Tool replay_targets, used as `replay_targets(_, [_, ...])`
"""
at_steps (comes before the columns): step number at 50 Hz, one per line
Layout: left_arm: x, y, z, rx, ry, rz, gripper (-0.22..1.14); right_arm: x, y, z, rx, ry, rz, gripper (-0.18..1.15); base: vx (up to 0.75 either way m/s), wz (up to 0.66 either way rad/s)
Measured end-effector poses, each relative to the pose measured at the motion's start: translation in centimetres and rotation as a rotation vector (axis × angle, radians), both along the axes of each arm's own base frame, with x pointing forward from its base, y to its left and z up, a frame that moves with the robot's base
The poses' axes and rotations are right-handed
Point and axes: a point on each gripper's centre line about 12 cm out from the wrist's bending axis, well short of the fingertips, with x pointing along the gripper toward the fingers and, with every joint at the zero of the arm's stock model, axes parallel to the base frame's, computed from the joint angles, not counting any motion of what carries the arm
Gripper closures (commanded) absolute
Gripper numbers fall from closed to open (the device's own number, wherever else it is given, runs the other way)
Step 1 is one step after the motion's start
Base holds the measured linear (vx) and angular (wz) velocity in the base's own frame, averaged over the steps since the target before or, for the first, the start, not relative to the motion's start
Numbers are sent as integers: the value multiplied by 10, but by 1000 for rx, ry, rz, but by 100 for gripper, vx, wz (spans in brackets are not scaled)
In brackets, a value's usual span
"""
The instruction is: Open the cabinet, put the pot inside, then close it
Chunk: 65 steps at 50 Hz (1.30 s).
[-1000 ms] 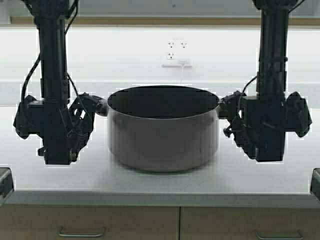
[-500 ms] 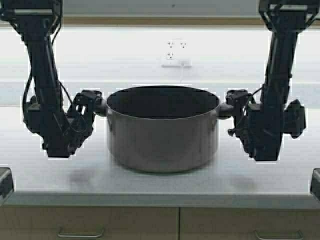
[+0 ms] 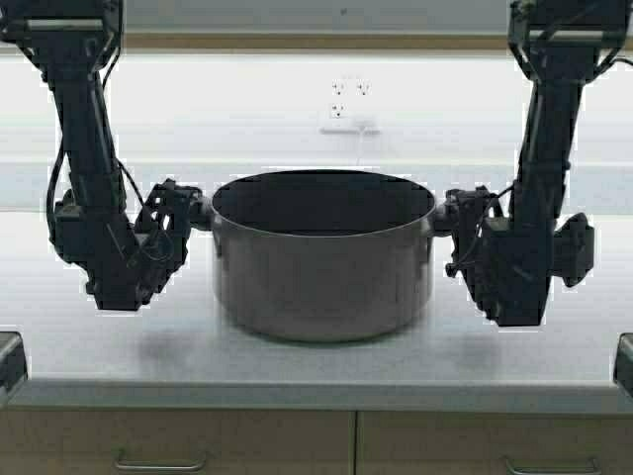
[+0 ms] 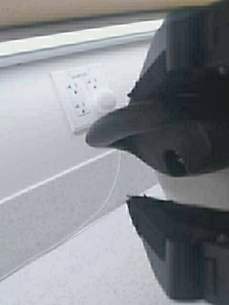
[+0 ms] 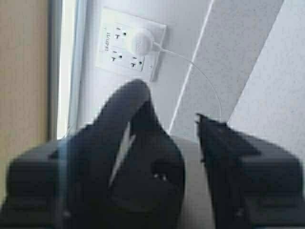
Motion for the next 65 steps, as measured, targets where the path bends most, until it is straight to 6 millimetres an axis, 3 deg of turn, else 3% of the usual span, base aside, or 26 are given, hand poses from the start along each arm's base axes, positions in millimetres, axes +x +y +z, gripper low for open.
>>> replay_targets(3, [-1, -2, 0, 3, -1, -12, 83, 0, 1, 2, -9, 5, 6, 102, 0, 0])
replay_targets(5, [-1, -3, 0, 9, -1, -20, 104, 1, 2, 4, -14, 4, 16, 109, 0, 0])
replay_targets(7, [-1, -3, 1, 10, -1, -23, 110, 2, 3, 5, -18, 1, 26, 104, 0, 0])
replay_targets(12, [-2, -2, 4, 11, -1, -26, 89, 2, 4, 7, -19, 7, 36, 82, -1, 0])
replay_targets(15, [-3, -1, 6, 12, 3, -25, 81, 1, 4, 10, -20, 12, 39, 83, 0, 0])
replay_targets(24, [-17, 4, 16, 13, 31, -24, 89, -12, 1, 22, -30, 39, 45, 89, 0, 0])
replay_targets(34, [-49, 7, 28, 26, 61, -41, 88, -36, -4, 44, -42, 68, 56, 89, 1, 0])
replay_targets(53, [-74, 1, 80, 13, 2, -46, 88, -64, -1, 80, -38, 47, 102, 89, 0, 0])
replay_targets(65, [-103, -2, 119, 5, -22, -16, 88, -92, 5, 105, -22, 49, 103, 89, 0, 0])
